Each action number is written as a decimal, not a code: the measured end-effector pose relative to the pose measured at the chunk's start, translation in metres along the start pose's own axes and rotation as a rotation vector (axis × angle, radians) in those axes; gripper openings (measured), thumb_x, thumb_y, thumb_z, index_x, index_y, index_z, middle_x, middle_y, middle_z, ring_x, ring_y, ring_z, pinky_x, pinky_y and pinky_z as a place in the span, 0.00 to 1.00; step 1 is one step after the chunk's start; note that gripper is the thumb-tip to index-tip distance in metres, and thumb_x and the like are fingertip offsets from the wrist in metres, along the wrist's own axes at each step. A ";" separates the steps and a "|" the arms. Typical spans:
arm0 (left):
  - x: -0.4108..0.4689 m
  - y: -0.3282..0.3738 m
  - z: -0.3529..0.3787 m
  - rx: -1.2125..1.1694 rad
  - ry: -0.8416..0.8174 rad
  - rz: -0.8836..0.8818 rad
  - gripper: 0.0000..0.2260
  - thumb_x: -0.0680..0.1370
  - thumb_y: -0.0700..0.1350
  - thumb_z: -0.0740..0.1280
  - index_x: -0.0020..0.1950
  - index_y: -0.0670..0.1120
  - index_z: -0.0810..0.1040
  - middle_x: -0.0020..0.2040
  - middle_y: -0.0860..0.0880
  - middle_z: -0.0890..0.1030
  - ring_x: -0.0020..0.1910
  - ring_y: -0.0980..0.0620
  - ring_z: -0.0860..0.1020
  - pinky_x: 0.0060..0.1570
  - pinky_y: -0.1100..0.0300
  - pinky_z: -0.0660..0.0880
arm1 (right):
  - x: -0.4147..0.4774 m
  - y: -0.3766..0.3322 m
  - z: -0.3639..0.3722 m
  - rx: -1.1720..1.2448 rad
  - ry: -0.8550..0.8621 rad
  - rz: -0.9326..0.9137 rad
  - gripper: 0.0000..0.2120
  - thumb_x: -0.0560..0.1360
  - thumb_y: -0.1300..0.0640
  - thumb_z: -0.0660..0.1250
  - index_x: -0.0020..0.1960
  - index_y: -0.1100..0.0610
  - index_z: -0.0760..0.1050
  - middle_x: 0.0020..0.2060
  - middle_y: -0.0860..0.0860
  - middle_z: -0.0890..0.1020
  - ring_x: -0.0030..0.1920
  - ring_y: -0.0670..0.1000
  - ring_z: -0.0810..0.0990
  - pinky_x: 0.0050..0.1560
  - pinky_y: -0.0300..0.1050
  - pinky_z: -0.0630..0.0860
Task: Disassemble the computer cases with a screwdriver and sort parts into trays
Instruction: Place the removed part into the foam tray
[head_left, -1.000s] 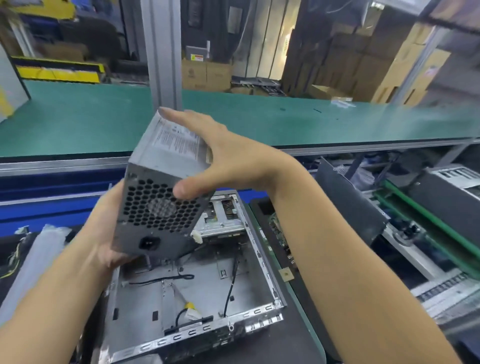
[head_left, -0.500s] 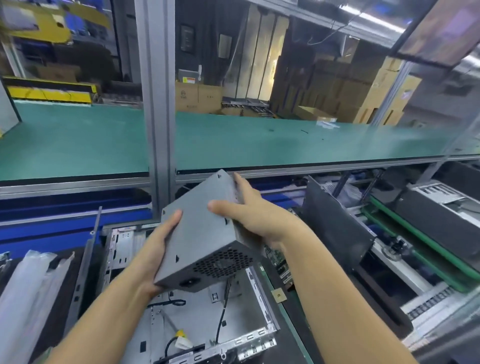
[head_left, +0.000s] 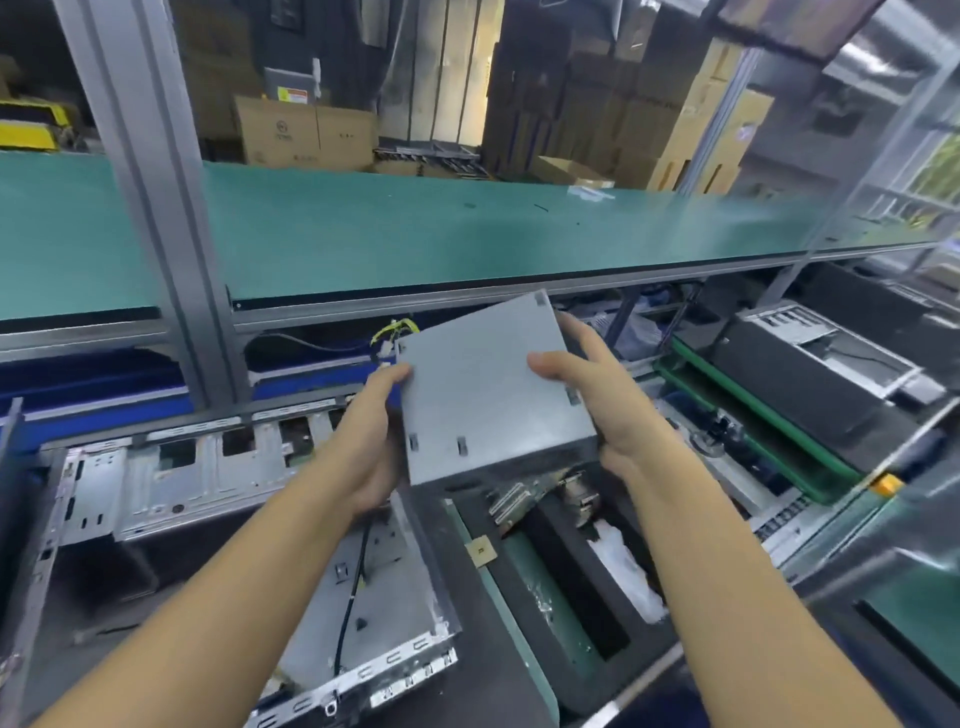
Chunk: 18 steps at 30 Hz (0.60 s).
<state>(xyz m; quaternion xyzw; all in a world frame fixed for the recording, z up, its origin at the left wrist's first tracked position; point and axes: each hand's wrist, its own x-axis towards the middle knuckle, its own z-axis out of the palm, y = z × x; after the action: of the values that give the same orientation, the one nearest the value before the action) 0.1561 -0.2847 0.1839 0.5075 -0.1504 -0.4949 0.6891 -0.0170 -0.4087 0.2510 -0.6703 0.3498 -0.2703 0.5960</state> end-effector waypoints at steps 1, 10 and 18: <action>0.011 -0.004 0.010 0.058 0.001 0.024 0.15 0.81 0.58 0.60 0.54 0.53 0.82 0.49 0.48 0.86 0.46 0.46 0.84 0.46 0.47 0.80 | 0.006 -0.004 -0.019 -0.015 0.006 -0.027 0.41 0.63 0.49 0.76 0.74 0.41 0.67 0.63 0.48 0.81 0.53 0.50 0.85 0.50 0.52 0.84; 0.109 -0.084 0.073 0.536 0.134 -0.023 0.09 0.81 0.42 0.63 0.51 0.42 0.82 0.49 0.42 0.86 0.41 0.46 0.83 0.31 0.64 0.73 | 0.054 0.010 -0.134 -0.172 0.009 -0.103 0.39 0.67 0.56 0.78 0.72 0.36 0.68 0.59 0.46 0.82 0.47 0.46 0.86 0.38 0.40 0.81; 0.187 -0.143 0.091 0.856 0.134 -0.032 0.06 0.77 0.46 0.68 0.43 0.47 0.82 0.41 0.46 0.85 0.39 0.47 0.81 0.43 0.54 0.77 | 0.077 0.024 -0.177 -0.293 0.071 -0.139 0.40 0.61 0.47 0.78 0.68 0.28 0.67 0.61 0.41 0.79 0.44 0.41 0.84 0.37 0.41 0.82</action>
<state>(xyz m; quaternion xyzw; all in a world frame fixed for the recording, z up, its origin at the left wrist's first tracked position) 0.1031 -0.4904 0.0473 0.7807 -0.2892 -0.3646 0.4171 -0.1118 -0.5783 0.2484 -0.7627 0.3591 -0.2807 0.4589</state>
